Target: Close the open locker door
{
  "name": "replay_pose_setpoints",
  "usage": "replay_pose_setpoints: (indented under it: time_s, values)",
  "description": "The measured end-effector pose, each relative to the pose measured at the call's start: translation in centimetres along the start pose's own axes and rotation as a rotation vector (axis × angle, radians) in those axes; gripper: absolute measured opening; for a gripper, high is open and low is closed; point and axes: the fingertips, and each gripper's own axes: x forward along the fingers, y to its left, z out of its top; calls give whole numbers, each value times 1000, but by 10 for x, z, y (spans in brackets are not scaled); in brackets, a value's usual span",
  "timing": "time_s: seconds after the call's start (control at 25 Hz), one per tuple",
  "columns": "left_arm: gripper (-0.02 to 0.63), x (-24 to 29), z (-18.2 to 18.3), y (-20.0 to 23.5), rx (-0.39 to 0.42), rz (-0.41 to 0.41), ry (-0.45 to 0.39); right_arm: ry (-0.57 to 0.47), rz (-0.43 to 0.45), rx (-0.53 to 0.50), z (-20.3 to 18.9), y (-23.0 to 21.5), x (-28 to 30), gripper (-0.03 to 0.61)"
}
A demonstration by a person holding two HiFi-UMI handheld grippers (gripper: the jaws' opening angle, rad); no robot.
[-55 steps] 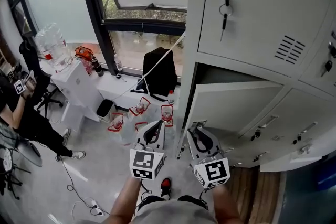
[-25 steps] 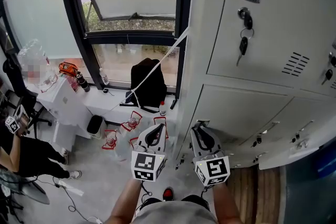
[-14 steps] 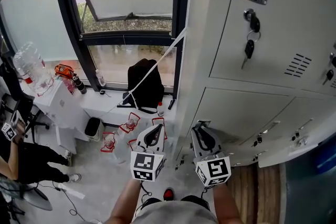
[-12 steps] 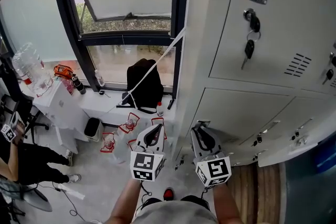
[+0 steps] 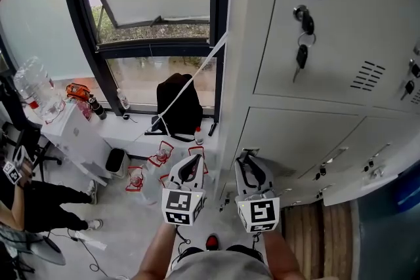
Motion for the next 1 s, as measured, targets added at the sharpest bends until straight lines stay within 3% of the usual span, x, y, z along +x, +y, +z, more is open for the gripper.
replay_pose_setpoints:
  time_s: [0.32, 1.0]
  values:
    - [23, -10, 3, -7, 14, 12, 2, 13, -10, 36, 1, 2, -8, 178]
    - [23, -34, 12, -77, 65, 27, -12, -21, 33, 82, 4, -42, -81, 184]
